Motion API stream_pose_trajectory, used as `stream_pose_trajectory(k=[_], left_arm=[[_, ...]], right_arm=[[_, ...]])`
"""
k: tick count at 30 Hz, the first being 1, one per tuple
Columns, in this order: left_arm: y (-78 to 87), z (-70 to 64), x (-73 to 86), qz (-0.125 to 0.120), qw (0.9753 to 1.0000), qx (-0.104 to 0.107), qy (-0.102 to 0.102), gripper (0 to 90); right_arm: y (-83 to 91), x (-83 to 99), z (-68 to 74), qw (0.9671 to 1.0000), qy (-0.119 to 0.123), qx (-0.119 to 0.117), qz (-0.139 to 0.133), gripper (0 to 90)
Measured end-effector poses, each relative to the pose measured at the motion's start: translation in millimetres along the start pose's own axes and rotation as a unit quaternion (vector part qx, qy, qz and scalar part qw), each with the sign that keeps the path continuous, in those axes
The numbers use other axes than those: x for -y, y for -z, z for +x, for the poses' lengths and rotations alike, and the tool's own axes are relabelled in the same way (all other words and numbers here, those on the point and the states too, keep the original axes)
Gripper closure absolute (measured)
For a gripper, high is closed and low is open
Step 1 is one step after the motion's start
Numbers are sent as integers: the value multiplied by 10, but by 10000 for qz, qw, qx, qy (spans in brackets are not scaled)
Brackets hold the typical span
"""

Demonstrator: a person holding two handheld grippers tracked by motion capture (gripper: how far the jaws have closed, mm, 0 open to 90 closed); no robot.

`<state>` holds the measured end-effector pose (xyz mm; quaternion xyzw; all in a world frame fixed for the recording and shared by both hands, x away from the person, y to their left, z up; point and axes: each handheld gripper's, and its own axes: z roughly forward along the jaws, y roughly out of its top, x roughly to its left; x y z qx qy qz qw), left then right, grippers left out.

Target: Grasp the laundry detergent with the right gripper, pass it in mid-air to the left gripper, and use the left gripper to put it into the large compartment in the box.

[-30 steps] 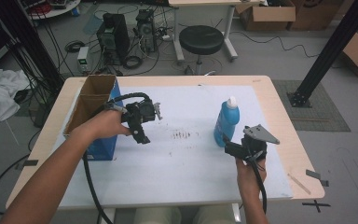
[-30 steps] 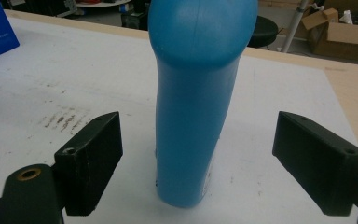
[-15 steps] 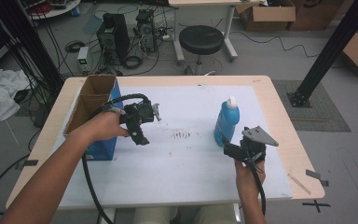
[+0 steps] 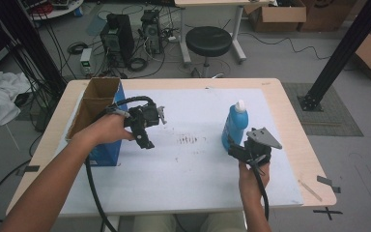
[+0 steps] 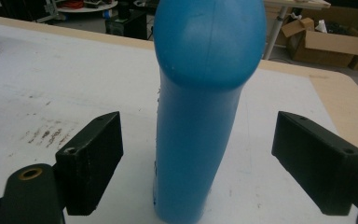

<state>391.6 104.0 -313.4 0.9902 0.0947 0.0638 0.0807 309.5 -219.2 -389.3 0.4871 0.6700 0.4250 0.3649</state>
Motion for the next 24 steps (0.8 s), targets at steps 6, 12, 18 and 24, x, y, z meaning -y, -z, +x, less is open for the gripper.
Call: stream_pose_trajectory(k=[6, 12, 18, 24], left_arm=[[-13, 11, 4, -53, 10000, 17, 6, 218], [-16, 39, 29, -52, 10000, 45, -18, 222], [-22, 53, 45, -77, 10000, 57, -9, 223], [-29, 58, 58, -120, 9999, 64, 23, 223]], right_arm=[[-54, -27, 59, 10000, -4, 69, -11, 159], [-117, -39, 78, 9999, -41, 121, 10, 160], [-184, -50, 81, 9999, -95, 139, 25, 160], [-251, -70, 68, 9997, -178, 160, 15, 161]])
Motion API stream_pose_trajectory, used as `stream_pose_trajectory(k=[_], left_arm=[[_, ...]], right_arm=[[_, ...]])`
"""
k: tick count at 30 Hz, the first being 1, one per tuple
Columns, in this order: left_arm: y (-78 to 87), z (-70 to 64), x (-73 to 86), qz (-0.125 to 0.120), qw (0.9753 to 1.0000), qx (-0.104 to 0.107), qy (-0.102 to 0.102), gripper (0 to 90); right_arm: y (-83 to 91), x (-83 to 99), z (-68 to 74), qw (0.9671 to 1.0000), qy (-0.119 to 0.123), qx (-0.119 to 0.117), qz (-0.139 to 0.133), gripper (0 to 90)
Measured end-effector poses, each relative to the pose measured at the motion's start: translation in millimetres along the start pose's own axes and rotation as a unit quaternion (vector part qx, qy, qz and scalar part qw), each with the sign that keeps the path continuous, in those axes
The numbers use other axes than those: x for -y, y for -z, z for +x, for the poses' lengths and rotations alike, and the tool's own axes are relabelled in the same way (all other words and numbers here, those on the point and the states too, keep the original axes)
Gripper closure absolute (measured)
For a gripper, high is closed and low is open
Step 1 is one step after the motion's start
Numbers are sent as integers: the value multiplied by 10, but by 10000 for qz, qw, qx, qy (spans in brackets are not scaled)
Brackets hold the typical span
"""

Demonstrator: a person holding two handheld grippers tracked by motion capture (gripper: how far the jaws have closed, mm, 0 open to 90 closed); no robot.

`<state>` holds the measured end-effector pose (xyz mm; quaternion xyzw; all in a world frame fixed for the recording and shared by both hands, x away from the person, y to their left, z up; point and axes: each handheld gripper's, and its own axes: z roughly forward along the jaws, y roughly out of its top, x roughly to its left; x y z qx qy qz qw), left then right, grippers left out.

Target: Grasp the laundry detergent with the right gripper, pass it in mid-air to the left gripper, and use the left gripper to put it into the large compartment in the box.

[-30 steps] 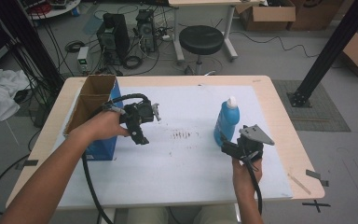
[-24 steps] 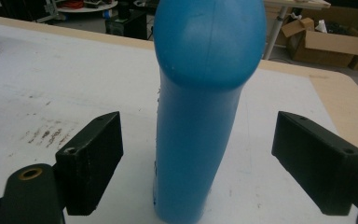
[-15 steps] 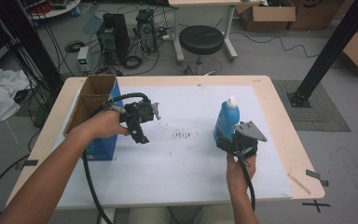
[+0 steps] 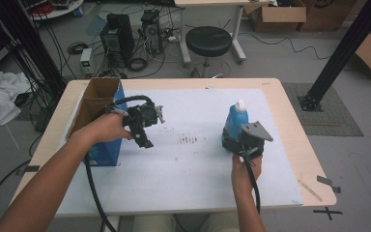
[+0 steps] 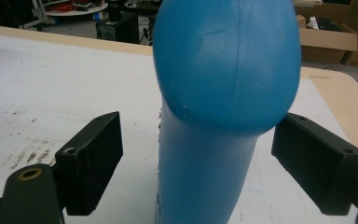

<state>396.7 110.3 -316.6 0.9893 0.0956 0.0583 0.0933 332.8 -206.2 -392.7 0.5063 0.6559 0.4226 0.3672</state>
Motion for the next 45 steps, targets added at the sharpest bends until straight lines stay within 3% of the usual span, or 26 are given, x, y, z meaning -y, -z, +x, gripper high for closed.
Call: stream_pose_trajectory(k=[25, 45], left_arm=[[-13, 25, 9, 6, 10000, 23, 4, 223], [-18, 45, 25, 46, 10000, 34, -22, 223]], right_arm=[[-192, 16, -27, 9990, -419, 9, -167, 165], [-248, 26, -27, 9987, -471, 55, -205, 179]])
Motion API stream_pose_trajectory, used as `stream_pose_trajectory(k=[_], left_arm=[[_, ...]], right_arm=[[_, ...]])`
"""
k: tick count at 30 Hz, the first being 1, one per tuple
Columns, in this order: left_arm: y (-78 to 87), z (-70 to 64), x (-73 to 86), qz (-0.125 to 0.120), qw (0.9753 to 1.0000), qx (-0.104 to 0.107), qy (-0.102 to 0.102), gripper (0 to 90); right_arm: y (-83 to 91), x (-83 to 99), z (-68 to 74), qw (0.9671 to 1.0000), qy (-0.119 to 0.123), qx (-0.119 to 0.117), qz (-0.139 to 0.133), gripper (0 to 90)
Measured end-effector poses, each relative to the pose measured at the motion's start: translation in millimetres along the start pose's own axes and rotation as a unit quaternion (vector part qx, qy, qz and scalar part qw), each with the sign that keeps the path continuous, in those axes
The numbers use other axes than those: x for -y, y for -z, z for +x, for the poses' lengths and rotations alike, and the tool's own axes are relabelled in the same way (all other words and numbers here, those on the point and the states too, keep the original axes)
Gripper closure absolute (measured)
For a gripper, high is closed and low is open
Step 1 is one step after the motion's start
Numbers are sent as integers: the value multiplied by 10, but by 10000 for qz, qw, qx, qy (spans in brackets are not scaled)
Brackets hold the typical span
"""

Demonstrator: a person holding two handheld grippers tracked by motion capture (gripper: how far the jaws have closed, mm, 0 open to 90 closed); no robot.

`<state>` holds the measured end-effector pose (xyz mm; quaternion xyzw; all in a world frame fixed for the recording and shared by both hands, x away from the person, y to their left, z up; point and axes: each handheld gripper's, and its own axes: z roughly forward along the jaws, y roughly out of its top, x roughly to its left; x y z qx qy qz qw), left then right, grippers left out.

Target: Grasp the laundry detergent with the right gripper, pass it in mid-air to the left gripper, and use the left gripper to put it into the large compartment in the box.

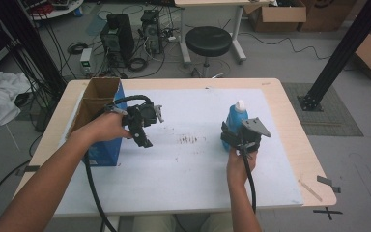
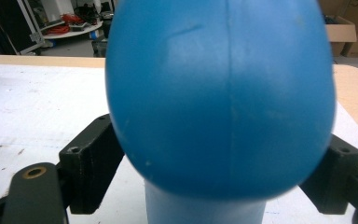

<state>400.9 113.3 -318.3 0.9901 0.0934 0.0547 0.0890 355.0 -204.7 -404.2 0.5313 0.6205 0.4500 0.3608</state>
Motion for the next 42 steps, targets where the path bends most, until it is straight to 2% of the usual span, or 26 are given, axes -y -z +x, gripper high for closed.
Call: stream_pose_trajectory(k=[6, 21, 25, 42], left_arm=[[-2, 0, 2, 3, 10000, 3, 10, 223], [2, -5, 11, 5, 10000, 25, 23, 224], [3, -8, 17, -14, 10000, 30, 48, 224], [3, -6, 19, -16, 10000, -7, 53, 223]], right_arm=[[3, -3, 2, 10000, 10, -10, -45, 238], [-4, 2, -2, 10000, -17, 27, -30, 253], [-1, 3, -2, 10000, -22, 21, -41, 286], [-10, 4, 3, 10000, 0, 56, -39, 329]])
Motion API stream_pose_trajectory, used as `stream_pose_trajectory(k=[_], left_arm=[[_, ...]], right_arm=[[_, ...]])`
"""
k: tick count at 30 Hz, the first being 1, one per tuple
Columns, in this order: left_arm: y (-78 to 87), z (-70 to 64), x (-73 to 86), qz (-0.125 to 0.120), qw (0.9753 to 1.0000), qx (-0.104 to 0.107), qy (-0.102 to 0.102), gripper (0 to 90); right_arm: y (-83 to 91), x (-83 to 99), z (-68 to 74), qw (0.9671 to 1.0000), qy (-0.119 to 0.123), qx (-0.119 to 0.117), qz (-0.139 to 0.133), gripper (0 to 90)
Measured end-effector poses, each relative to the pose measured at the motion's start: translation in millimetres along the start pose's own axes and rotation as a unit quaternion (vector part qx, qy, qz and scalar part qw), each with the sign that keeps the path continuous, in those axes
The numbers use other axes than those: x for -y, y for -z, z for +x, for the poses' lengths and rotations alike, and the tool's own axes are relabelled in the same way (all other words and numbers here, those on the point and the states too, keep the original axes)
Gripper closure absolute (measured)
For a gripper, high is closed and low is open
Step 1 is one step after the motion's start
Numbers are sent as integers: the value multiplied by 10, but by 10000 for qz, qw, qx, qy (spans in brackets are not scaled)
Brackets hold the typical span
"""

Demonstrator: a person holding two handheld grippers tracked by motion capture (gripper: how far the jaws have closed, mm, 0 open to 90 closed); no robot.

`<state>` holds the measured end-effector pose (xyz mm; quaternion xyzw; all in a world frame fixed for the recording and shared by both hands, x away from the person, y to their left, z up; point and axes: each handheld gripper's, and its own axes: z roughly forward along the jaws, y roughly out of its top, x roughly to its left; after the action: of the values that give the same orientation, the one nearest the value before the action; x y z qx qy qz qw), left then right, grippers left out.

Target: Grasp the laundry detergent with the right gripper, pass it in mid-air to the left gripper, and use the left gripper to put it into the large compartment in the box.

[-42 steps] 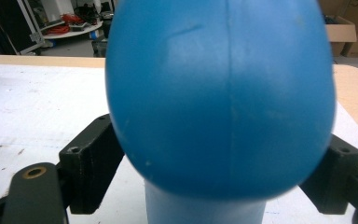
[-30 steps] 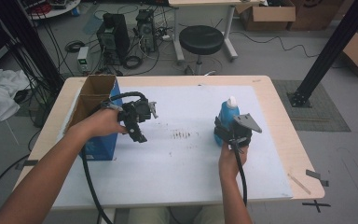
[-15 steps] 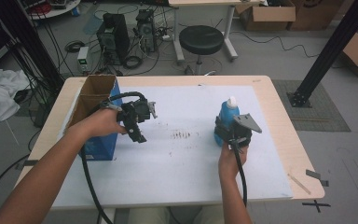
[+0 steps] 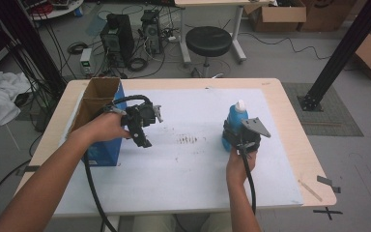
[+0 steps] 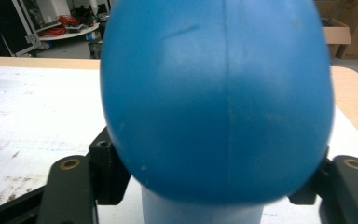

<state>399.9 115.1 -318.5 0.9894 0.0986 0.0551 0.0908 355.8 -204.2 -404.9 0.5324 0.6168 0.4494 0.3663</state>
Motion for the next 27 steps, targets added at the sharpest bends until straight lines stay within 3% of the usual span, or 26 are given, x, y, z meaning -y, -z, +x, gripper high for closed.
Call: stream_pose_trajectory(k=[6, 16, 23, 27], left_arm=[[0, 7, 4, 37, 10000, -1, -19, 223], [-3, 6, 3, 8, 10000, 4, 18, 224], [21, 3, -12, -37, 10000, -10, -2, 224], [42, -1, -36, -117, 9999, -16, 37, 224]], right_arm=[[4, -3, 11, 10000, 60, 21, -18, 407], [18, -10, -4, 10000, -11, -24, -23, 436], [102, -86, -95, 9991, 240, -356, 40, 441], [193, -201, -158, 9964, 437, -720, -74, 441]])
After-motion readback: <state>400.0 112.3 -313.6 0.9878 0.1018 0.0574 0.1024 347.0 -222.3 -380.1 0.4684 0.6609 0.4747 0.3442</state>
